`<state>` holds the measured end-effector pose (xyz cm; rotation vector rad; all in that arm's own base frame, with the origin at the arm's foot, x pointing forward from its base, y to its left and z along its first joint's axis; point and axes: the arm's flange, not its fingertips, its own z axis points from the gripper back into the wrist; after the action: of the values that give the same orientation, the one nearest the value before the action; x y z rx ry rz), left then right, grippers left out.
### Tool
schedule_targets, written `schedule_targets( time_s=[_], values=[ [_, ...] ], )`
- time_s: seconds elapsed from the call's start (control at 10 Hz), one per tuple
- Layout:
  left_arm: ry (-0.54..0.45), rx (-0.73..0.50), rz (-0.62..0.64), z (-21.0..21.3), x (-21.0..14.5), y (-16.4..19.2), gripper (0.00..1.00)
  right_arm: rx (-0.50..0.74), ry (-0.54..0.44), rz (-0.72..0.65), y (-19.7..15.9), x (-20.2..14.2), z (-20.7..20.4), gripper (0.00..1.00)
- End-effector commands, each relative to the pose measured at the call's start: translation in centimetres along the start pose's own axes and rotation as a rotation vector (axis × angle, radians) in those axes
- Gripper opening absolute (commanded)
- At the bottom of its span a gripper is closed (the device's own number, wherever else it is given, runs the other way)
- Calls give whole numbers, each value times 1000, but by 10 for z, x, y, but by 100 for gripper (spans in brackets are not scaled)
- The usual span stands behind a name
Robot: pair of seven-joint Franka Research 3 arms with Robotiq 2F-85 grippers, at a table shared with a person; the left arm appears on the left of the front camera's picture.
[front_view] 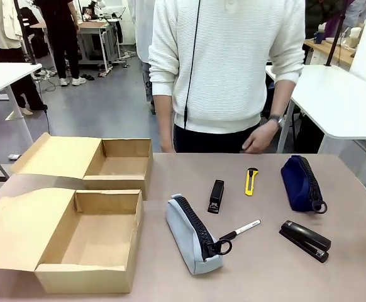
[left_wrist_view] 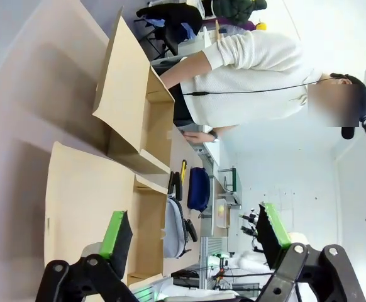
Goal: Place items inside the box.
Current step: Pick up a Pencil pouch or Stapler and place it inside the Mailer Box closest to the robot.
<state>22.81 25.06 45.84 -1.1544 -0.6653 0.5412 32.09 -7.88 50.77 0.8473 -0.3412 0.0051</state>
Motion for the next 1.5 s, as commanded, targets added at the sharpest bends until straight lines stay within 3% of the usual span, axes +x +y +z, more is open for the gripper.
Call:
schedule_targets(
  time_s=[0.0,0.1,0.3,0.4,0.5,0.7,0.8,0.9,1.0,1.4],
  values=[
    [-8,-26,-22,0,2,-1,100,-98,194,181,22,49,-52,100],
    [-8,-26,-22,0,2,-1,100,-110,205,190,20,52,-51,100],
    [-8,-26,-22,0,2,-1,100,72,96,63,-29,30,36,100],
    [-8,-26,-22,0,2,-1,100,127,-2,-6,-59,-8,94,100],
    [-8,-26,-22,0,2,-1,100,106,-130,-119,-84,-47,134,100],
    [-8,-26,-22,0,2,-1,100,89,-297,-257,-121,-115,169,100],
    [-8,-26,-22,0,2,-1,100,82,-353,-348,-137,-134,166,100],
    [-8,-26,-22,0,2,-1,100,94,-378,-410,-148,-138,159,100],
    [-8,-26,-22,0,2,-1,100,100,-319,-280,-133,-139,191,100],
    [-8,-26,-22,0,2,-1,100,100,-319,-280,-133,-139,191,100]
  ],
)
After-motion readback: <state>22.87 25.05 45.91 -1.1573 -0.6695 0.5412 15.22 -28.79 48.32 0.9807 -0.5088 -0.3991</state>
